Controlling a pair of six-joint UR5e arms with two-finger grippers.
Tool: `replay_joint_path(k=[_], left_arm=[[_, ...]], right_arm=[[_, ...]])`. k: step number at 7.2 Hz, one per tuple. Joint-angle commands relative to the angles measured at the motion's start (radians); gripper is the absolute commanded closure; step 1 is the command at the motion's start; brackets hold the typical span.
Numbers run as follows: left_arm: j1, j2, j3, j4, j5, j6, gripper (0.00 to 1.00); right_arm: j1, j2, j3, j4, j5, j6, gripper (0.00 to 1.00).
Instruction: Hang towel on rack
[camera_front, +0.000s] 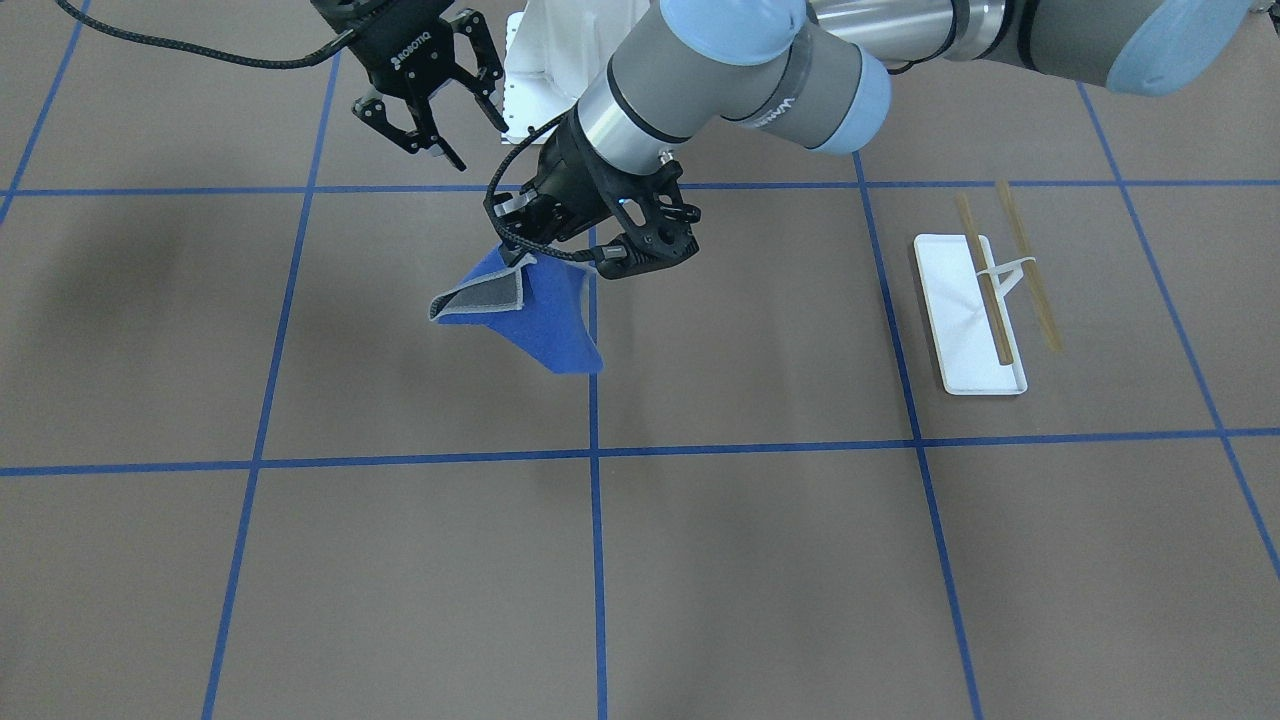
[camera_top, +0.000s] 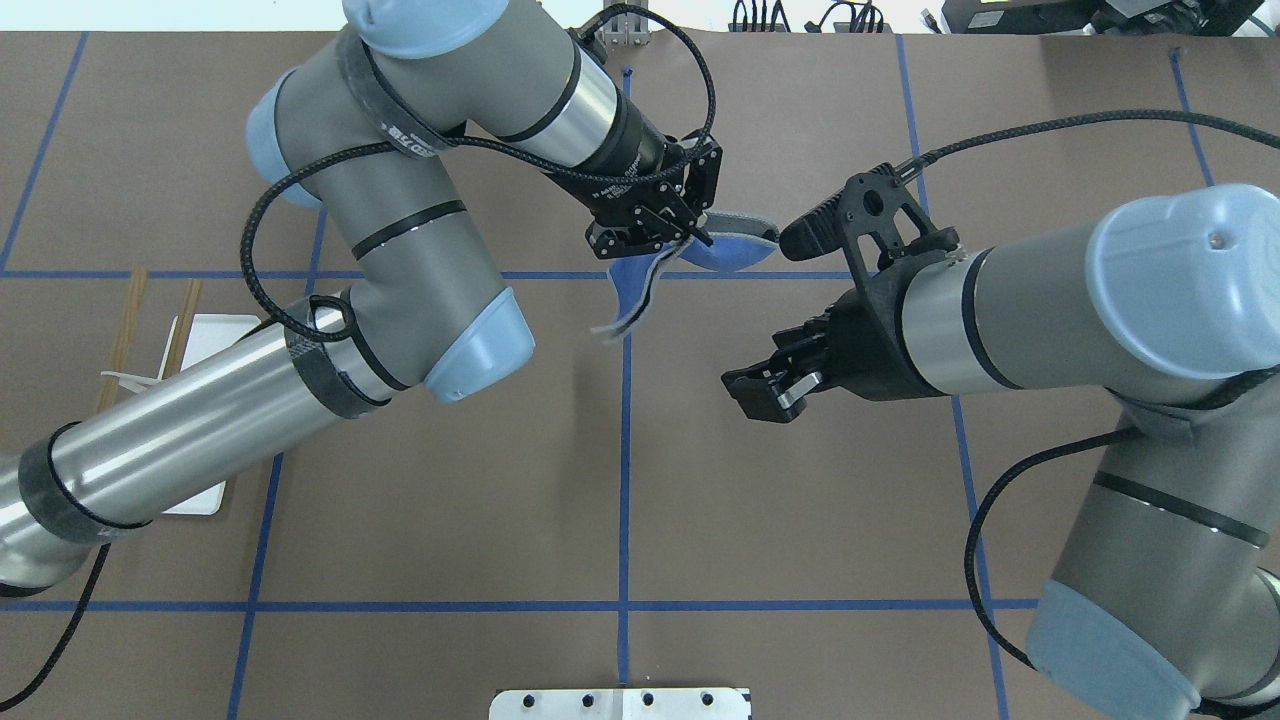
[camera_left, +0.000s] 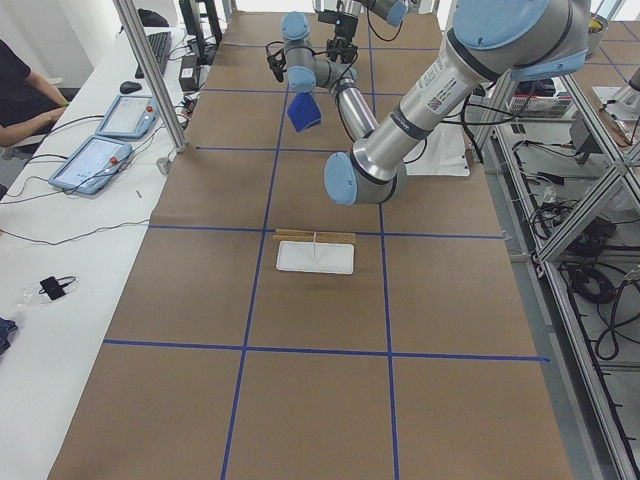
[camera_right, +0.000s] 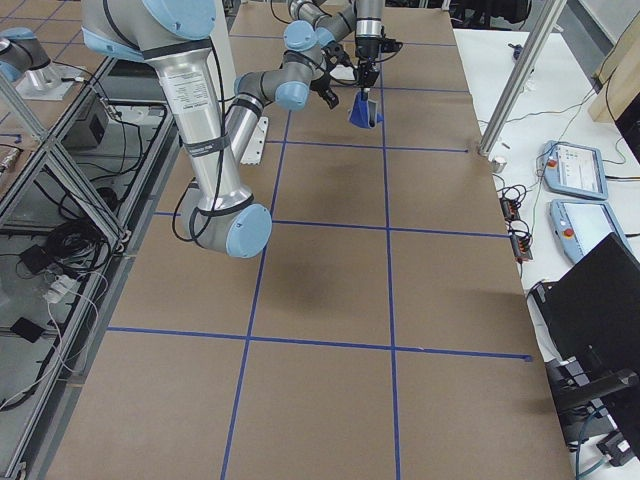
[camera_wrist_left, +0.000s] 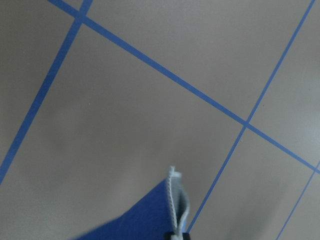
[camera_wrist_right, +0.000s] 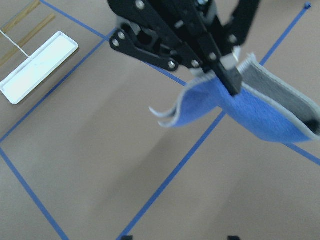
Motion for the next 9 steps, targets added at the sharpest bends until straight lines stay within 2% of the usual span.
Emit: replay_joint_path(k=[1, 2, 3, 4, 5, 7, 8, 9], left_arm=[[-0.082, 0.033, -0.020, 0.004, -0.023, 0.003, 1.00], [-0.107, 0.078, -0.060, 0.006, -0.044, 0.005, 1.00], [-0.125, 0.150, -0.129, 0.009, -0.046, 0.003, 1.00], [-0.140, 0.221, -0.224, 0.042, -0.044, -0.007, 1.00], [-0.163, 0.267, -0.308, 0.112, -0.041, -0.008, 1.00], [-0.237, 0.397, -0.433, 0.187, -0.030, -0.011, 1.00], [-0.272, 0.456, -0.451, 0.187, -0.029, -0.011, 1.00], [-0.301, 0.528, -0.477, 0.190, -0.030, -0.062, 1.00]], right_arm=[[0.101, -0.074, 0.014, -0.054, 0.076, -0.008, 0.00], [0.149, -0.102, 0.005, -0.082, 0.087, -0.072, 0.00], [0.225, -0.114, 0.002, -0.176, 0.091, -0.100, 0.00], [0.290, -0.110, -0.019, -0.262, 0.096, -0.193, 0.00], [0.348, -0.110, -0.071, -0.299, 0.120, -0.276, 0.00], [0.491, -0.119, -0.217, -0.320, 0.276, -0.319, 0.00], [0.545, -0.130, -0.249, -0.367, 0.320, -0.357, 0.00], [0.560, -0.139, -0.262, -0.404, 0.317, -0.378, 0.00]])
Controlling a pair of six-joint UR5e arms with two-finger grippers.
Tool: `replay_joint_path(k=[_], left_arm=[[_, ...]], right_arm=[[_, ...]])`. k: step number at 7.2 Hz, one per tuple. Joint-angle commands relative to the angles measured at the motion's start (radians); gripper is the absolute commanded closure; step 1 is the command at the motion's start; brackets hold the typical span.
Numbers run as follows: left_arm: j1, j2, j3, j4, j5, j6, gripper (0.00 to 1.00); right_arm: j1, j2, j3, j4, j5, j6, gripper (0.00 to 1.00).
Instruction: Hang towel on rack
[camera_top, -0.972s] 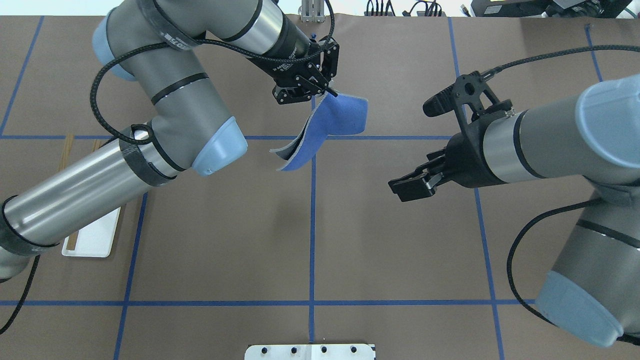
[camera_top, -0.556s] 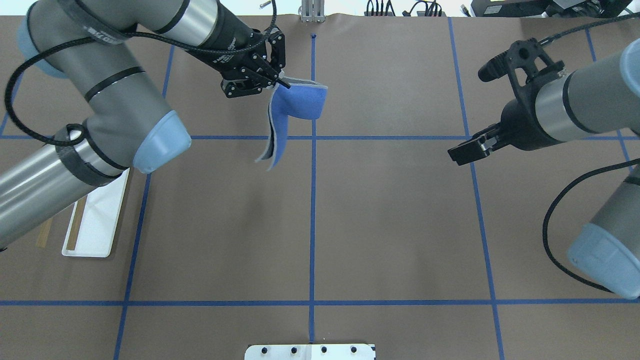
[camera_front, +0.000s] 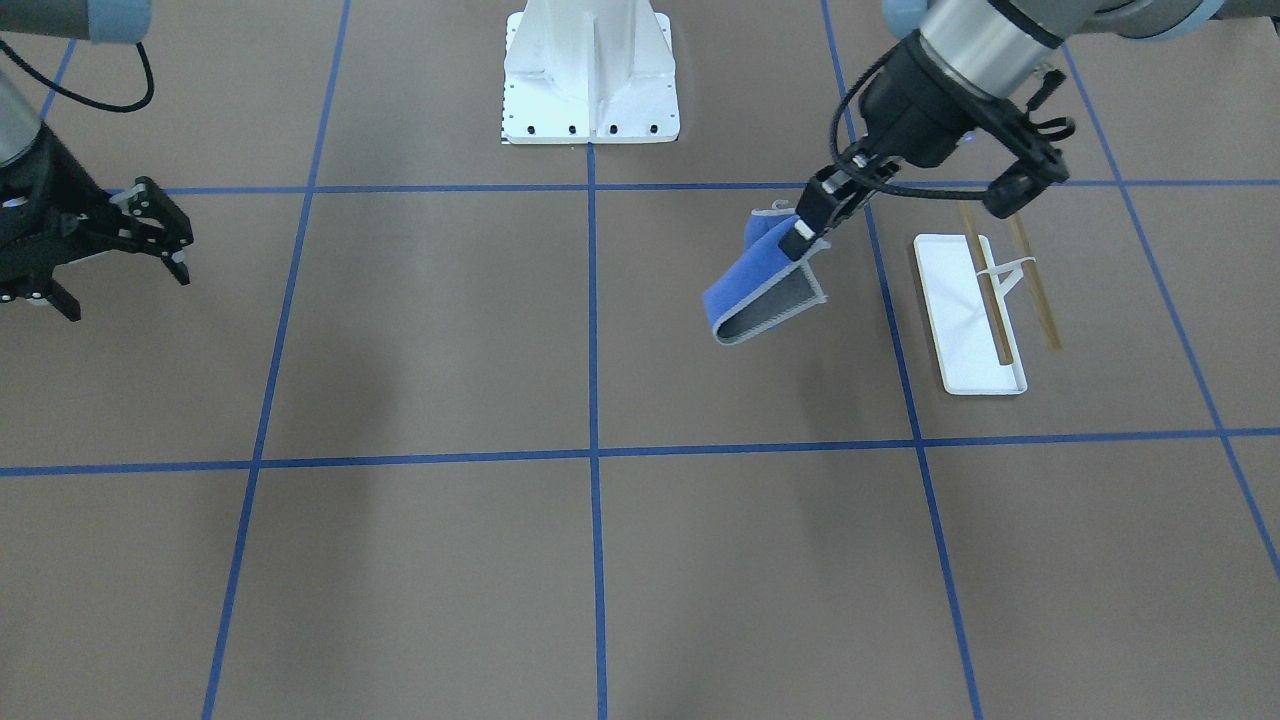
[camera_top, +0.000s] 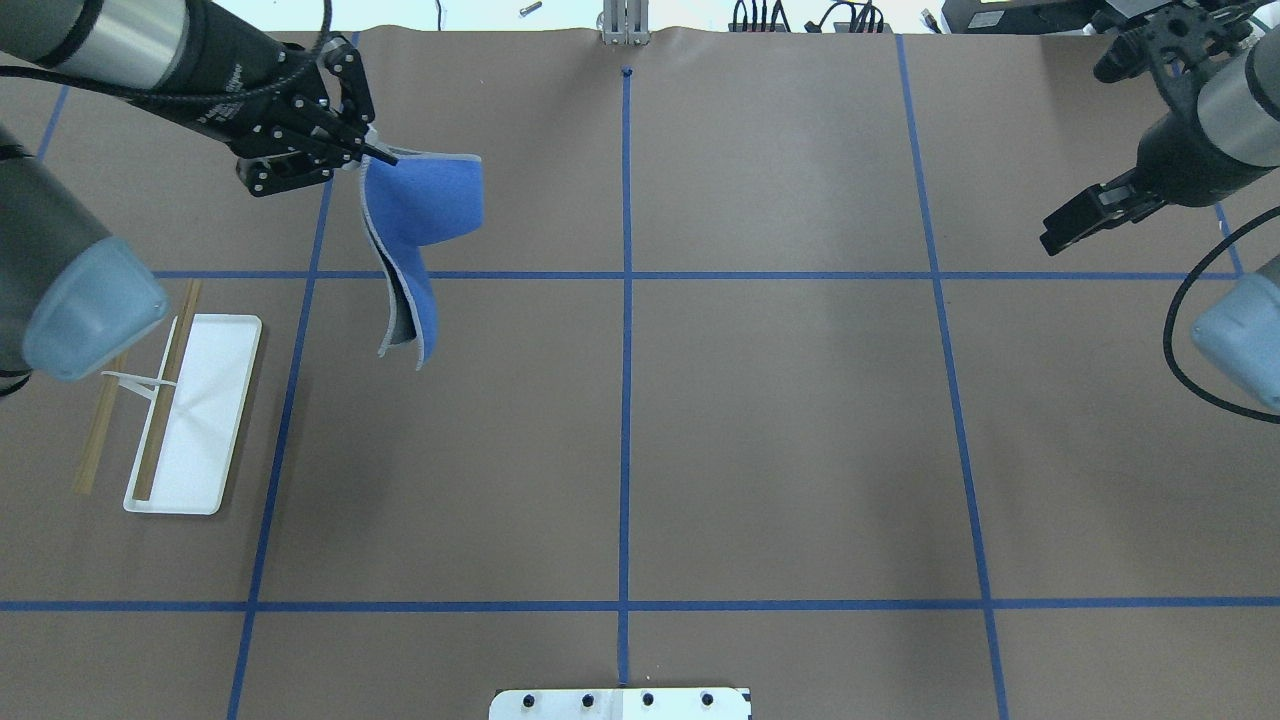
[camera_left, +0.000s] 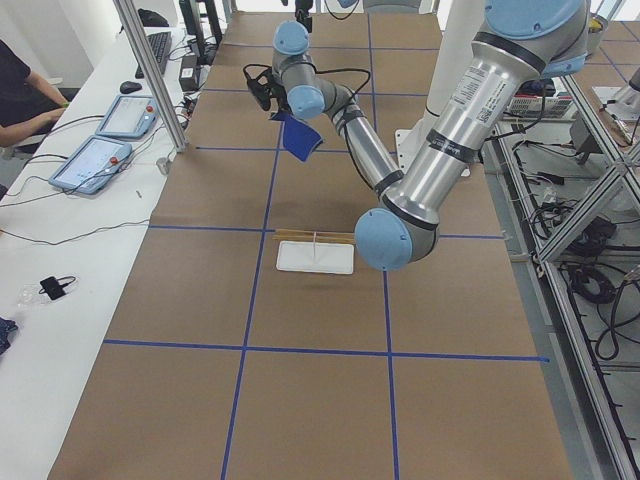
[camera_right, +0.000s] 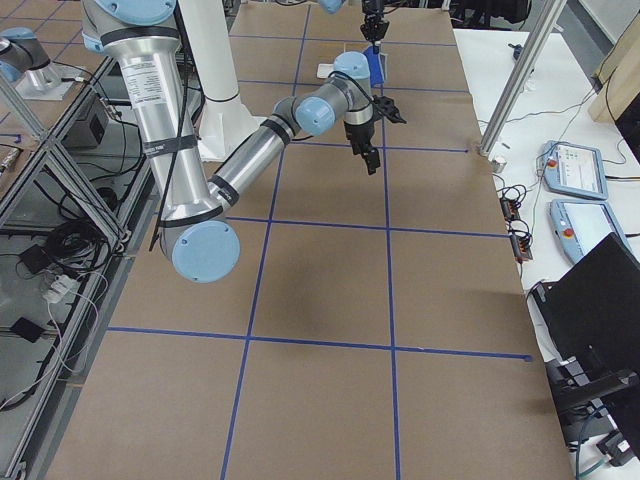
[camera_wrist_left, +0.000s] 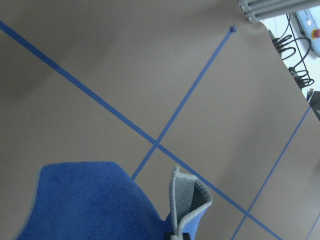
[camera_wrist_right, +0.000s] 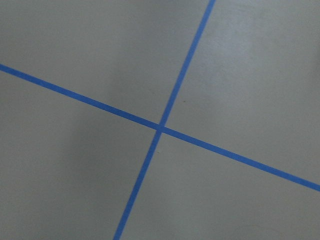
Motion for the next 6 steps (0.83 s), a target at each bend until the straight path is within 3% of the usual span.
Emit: replay_joint_path(k=[1, 2, 3, 6], left_arm=[[-0.081, 0.139, -0.043, 0.006, 0.001, -0.108, 1.00], [-0.101, 0.195, -0.063, 0.006, 0.020, -0.115, 1.00], [-0.089, 0.234, -0.074, 0.006, 0.118, -0.157, 1.00], [-0.011, 0.237, -0.073, 0.001, 0.194, -0.331, 1.00]], right_arm=[[0.050, -0.016, -0.047, -0.048, 0.028, -0.027, 0.00], [0.069, -0.011, -0.079, -0.042, 0.049, -0.015, 0.00], [0.071, -0.010, -0.084, -0.041, 0.051, -0.010, 0.00], [0.070, -0.004, -0.096, -0.038, 0.069, -0.009, 0.00]])
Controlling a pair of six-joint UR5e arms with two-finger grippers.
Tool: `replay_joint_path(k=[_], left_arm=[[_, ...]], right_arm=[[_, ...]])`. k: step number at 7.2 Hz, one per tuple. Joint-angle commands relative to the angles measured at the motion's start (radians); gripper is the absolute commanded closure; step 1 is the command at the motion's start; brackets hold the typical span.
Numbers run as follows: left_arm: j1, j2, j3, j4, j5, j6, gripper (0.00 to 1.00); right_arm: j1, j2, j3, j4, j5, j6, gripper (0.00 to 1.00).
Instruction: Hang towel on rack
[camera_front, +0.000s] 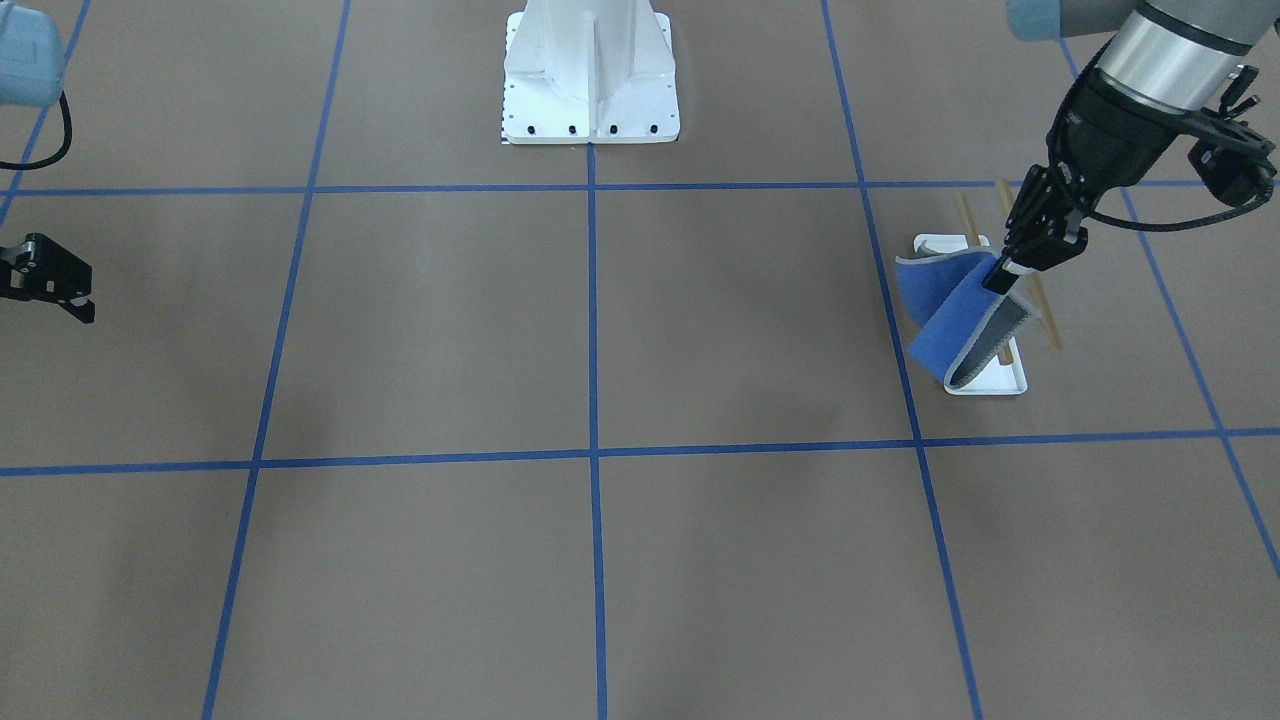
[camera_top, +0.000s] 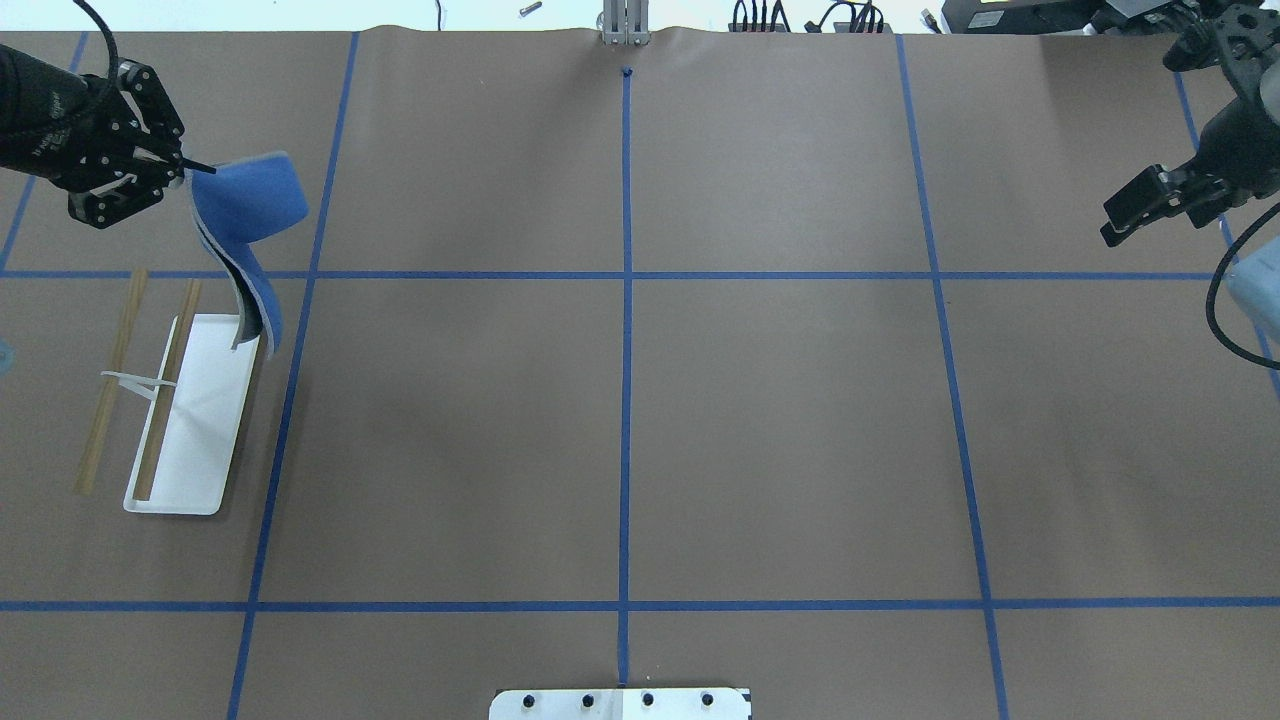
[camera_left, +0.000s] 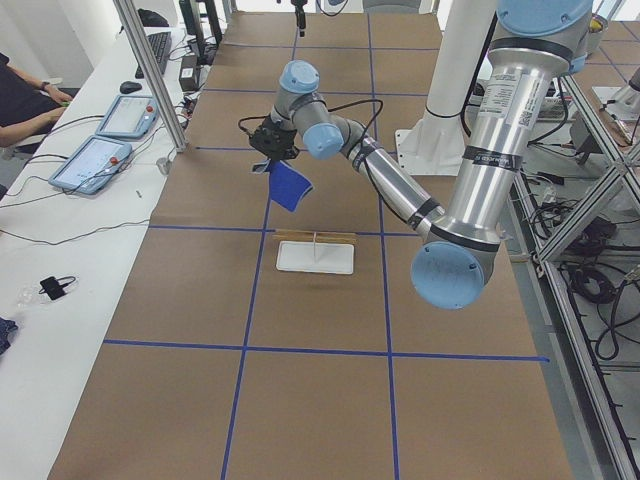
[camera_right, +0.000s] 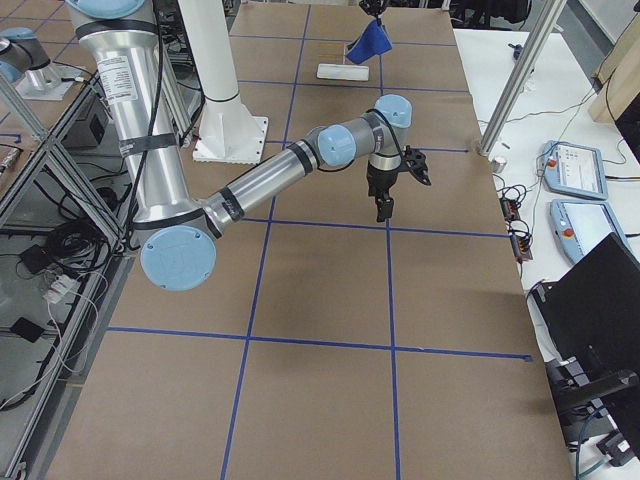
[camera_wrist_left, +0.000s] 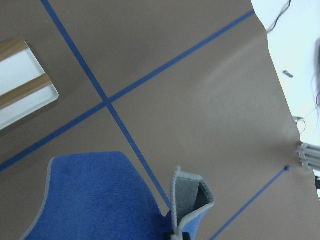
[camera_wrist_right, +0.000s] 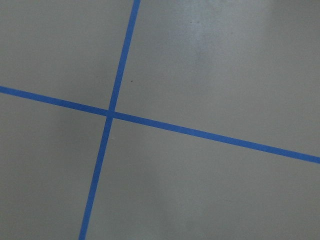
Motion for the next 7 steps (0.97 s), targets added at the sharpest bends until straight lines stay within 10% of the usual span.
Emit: replay_joint_path(k=[1, 7], left_arm=[[0.028, 0.027, -0.013, -0.005, 0.039, -0.063, 1.00], [0.028, 0.406, -0.014, -0.369, 0.058, -0.082, 1.00]], right_arm=[[0.000, 0.008, -0.005, -0.001, 0.012, 0.015, 0.00], [-0.001, 0.043, -0.024, -0.001, 0.034, 0.052, 0.00]])
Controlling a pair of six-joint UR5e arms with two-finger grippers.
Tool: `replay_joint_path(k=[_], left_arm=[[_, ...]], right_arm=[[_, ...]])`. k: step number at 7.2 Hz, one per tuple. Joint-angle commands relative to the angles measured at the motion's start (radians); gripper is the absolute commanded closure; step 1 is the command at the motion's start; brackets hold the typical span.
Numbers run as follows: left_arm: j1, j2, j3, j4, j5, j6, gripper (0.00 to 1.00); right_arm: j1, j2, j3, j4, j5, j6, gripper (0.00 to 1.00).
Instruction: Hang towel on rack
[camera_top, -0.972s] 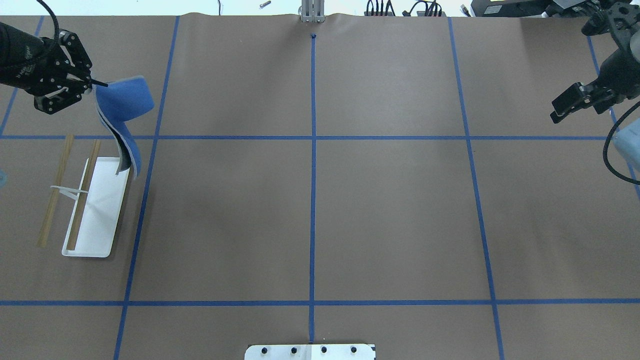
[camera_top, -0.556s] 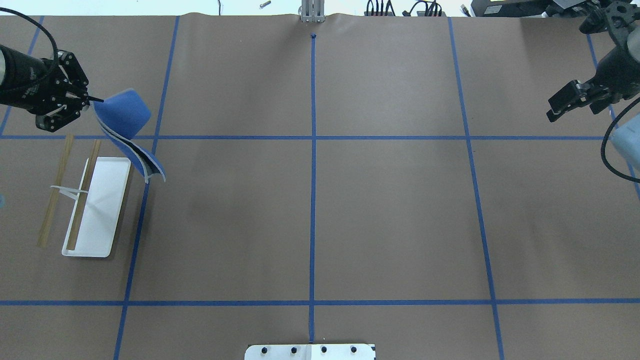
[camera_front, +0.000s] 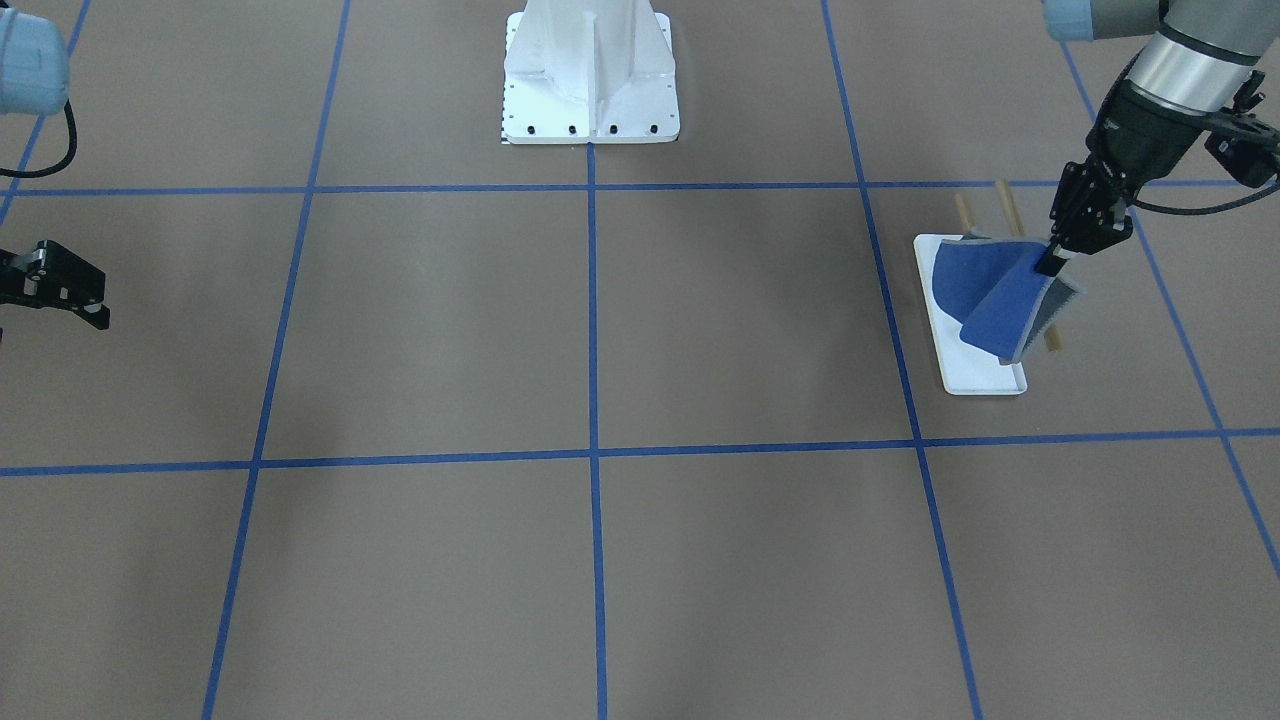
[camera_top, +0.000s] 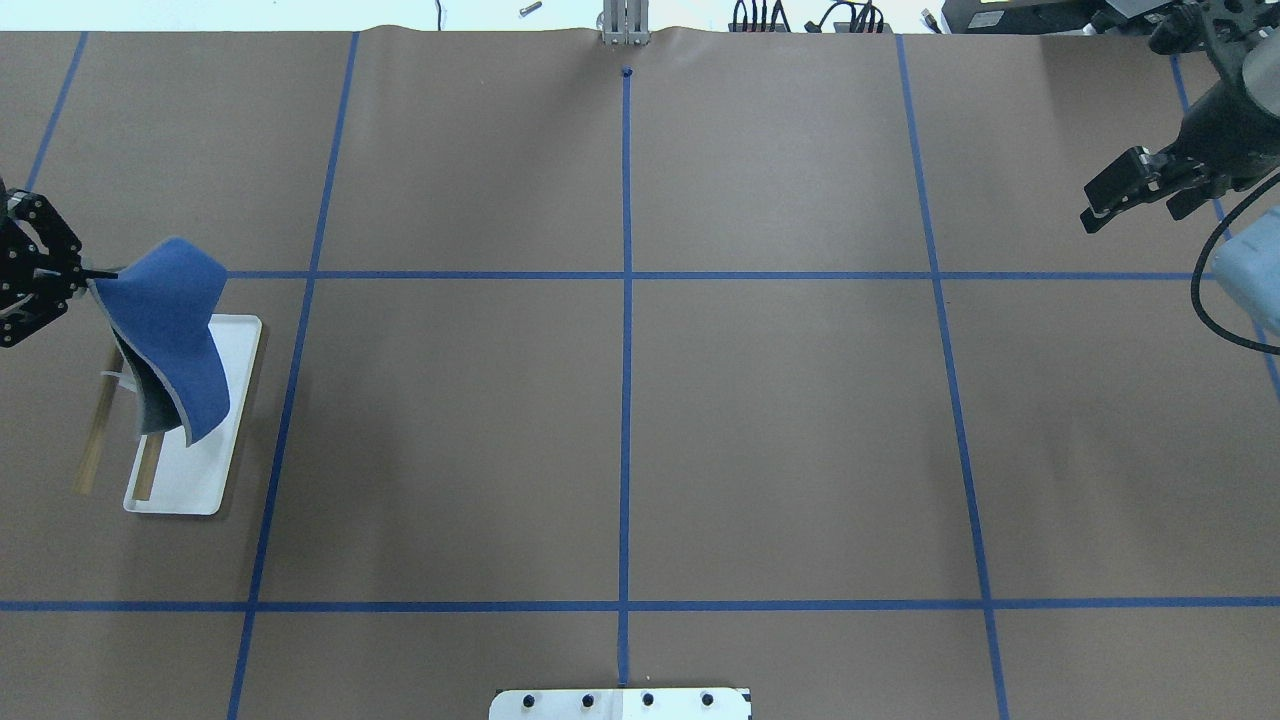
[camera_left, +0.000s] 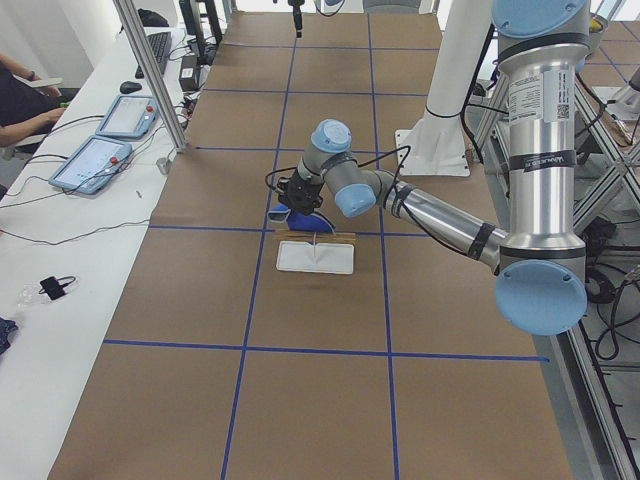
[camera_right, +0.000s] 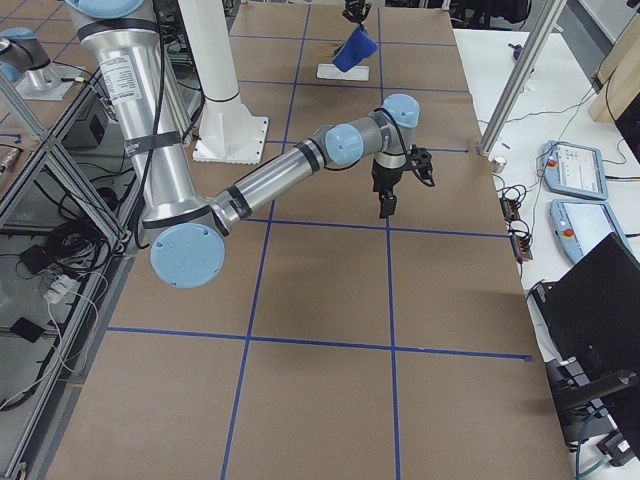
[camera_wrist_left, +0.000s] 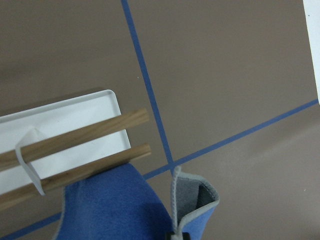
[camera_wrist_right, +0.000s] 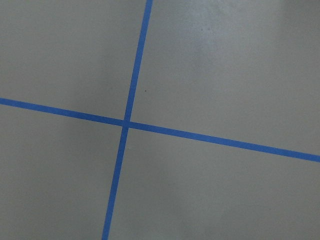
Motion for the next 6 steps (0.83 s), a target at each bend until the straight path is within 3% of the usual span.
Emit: replay_joint_path(k=[1, 3, 6], left_arm=[[0.002, 0.088, 0.006, -0.104, -0.004, -0.016, 1.00], [0.000, 0.159, 0.024, -0.188, -0.004, -0.016, 1.00], [-0.001, 0.162, 0.090, -0.225, 0.007, -0.011, 1.00]], right_arm=[[-0.001, 0.003, -0.001, 0.000, 0.009, 0.003, 0.00], [-0.001, 0.009, -0.003, -0.003, 0.009, 0.003, 0.00], [-0.001, 0.026, -0.006, -0.008, 0.021, 0.003, 0.00]])
